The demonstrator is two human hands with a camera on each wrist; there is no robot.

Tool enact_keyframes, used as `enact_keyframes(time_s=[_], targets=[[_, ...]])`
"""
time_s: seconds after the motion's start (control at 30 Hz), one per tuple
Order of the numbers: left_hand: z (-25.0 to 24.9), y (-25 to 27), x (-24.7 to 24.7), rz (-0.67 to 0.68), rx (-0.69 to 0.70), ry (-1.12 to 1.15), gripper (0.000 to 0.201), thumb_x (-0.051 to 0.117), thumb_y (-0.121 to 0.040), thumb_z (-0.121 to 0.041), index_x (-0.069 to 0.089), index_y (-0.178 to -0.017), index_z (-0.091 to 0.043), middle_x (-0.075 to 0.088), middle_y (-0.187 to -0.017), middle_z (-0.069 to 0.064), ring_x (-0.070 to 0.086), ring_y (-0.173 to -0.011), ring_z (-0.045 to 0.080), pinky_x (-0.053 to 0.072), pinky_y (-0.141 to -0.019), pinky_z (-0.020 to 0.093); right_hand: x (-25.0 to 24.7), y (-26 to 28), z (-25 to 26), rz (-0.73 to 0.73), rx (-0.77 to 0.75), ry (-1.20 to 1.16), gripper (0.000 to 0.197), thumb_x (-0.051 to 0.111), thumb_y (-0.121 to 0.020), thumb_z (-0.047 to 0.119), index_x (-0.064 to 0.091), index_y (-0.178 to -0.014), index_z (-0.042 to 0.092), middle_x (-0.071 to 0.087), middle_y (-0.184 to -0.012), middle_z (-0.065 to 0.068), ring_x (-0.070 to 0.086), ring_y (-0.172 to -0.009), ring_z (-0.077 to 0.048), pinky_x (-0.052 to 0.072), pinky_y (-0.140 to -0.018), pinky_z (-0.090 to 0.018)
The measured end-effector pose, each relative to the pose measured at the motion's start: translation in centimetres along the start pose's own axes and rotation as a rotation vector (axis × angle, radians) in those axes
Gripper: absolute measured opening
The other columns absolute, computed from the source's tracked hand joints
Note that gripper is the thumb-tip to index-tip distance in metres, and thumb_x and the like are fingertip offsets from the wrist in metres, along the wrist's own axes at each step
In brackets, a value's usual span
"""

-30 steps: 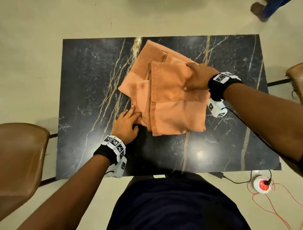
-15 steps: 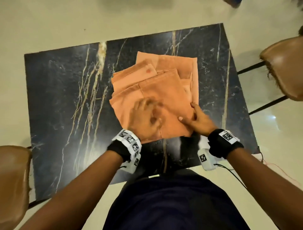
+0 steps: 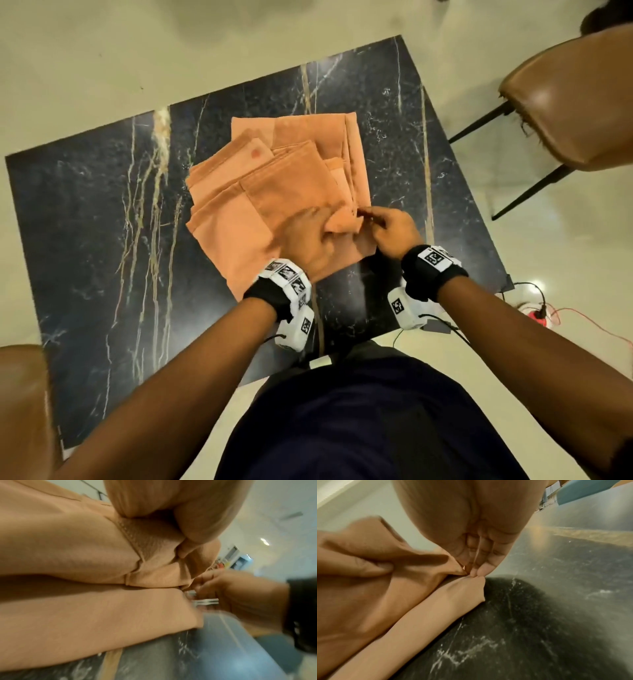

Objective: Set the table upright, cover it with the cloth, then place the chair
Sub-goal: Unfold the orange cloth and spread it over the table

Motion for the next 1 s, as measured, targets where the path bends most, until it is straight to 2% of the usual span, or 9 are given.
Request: enact_keyframes(time_s=[0.07, 0.2, 0.37, 0.47, 0.57, 0.67, 0.77, 0.9, 1.0], targets=[[1.5, 0.3, -3.0, -0.223, -0.049, 0.279, 0.043, 0.052, -0.076, -0.011, 0.065, -0.118, -0.012, 0.07, -0.107, 0.007, 0.064, -0.097, 0.022, 0.052, -0.086, 0.039, 0.3, 0.1, 0.4, -0.021, -0.039, 0.052, 0.04, 0.058, -0.09, 0.006, 0.07, -0.126, 0.02, 0.07, -0.124, -0.003, 0.065, -0.113, -0.021, 0.045, -0.098, -0.024], [5.0, 2.5, -8.6, -0.551, -0.201, 0.563, 0.02, 0.045, -0.081, -0.001, 0.059, -0.095, -0.004, 0.063, -0.092, -0.003, 0.058, -0.083, 0.01, 0.049, -0.077, 0.024, 1.8, -0.2, 2.0, 0.051, -0.209, 0.256, 0.048, 0.062, -0.085, 0.014, 0.062, -0.133, 0.016, 0.058, -0.134, -0.007, 0.056, -0.119, -0.029, 0.045, -0.101, -0.034], [12.6, 6.9, -13.2, -0.974, -0.433, 0.889, 0.031, 0.055, -0.083, 0.001, 0.063, -0.109, -0.014, 0.066, -0.097, -0.002, 0.061, -0.085, 0.005, 0.053, -0.083, 0.025, 4.6, -1.3, 5.6, 0.176, -0.422, 0.358, 0.067, 0.069, -0.081, 0.024, 0.051, -0.145, 0.02, 0.038, -0.158, -0.011, 0.033, -0.146, -0.031, 0.026, -0.121, -0.04], [17.3, 10.8, -15.8, -1.162, -0.537, 0.92, 0.038, 0.058, -0.082, -0.003, 0.061, -0.12, -0.005, 0.068, -0.106, 0.007, 0.064, -0.091, 0.012, 0.055, -0.088, 0.029, 6.5, -2.1, 7.0, 0.324, -0.34, 0.577, 0.077, 0.065, -0.086, 0.043, 0.032, -0.154, 0.034, 0.014, -0.168, -0.002, 0.014, -0.153, -0.029, 0.021, -0.122, -0.047], [23.0, 16.0, -15.9, -1.3, -0.7, 0.964, 0.038, 0.06, -0.079, -0.005, 0.065, -0.116, -0.011, 0.07, -0.113, 0.012, 0.068, -0.099, 0.02, 0.057, -0.088, 0.043, 7.3, -2.6, 7.5, 0.344, -0.277, 0.656, 0.076, 0.061, -0.088, 0.05, 0.026, -0.155, 0.039, 0.004, -0.169, 0.003, 0.006, -0.155, -0.029, 0.021, -0.121, -0.052], [25.5, 21.6, -13.4, -1.259, -0.964, 0.798, 0.024, 0.058, -0.075, -0.007, 0.062, -0.091, -0.024, 0.068, -0.099, 0.011, 0.065, -0.088, 0.024, 0.057, -0.084, 0.051, 8.2, -2.6, 8.0, 0.371, -0.298, 0.663, 0.076, 0.06, -0.088, 0.051, 0.024, -0.155, 0.041, 0.002, -0.169, 0.005, 0.002, -0.155, -0.031, 0.018, -0.123, -0.05], [24.9, 25.3, -11.0, -1.123, -1.167, 0.516, 0.019, 0.053, -0.083, -0.006, 0.049, -0.097, -0.018, 0.06, -0.103, 0.014, 0.057, -0.091, 0.025, 0.05, -0.087, 0.036, 9.2, -2.6, 7.9, 0.359, -0.296, 0.685, 0.079, 0.061, -0.086, 0.045, 0.023, -0.155, 0.038, 0.003, -0.169, 0.002, 0.002, -0.154, -0.036, 0.017, -0.123, -0.051], [23.0, 26.6, -10.3, -1.003, -1.013, 0.095, 0.044, 0.065, -0.077, -0.011, 0.051, -0.118, -0.007, 0.049, -0.128, 0.021, 0.05, -0.115, 0.04, 0.043, -0.095, 0.046, 9.5, -2.3, 7.1, 0.325, -0.302, 0.685, 0.078, 0.059, -0.087, 0.044, 0.022, -0.156, 0.036, 0.002, -0.169, -0.001, 0.001, -0.154, -0.038, 0.013, -0.124, -0.05], [20.7, 24.1, -10.3, -0.727, -0.777, -0.187, 0.064, 0.068, -0.076, -0.025, 0.044, -0.134, -0.011, 0.039, -0.142, 0.019, 0.038, -0.128, 0.041, 0.034, -0.102, 0.055, 9.7, -2.6, 6.8, 0.315, -0.311, 0.714, 0.079, 0.058, -0.084, 0.05, 0.023, -0.155, 0.039, 0.006, -0.168, -0.001, 0.006, -0.153, -0.037, 0.016, -0.123, -0.051]])
Point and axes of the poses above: each hand's wrist, its own y-axis away from the middle knuckle, its own x-axis out of the palm, z = x × y, the point moved 4 cm from there along -y, towards the middle knuckle
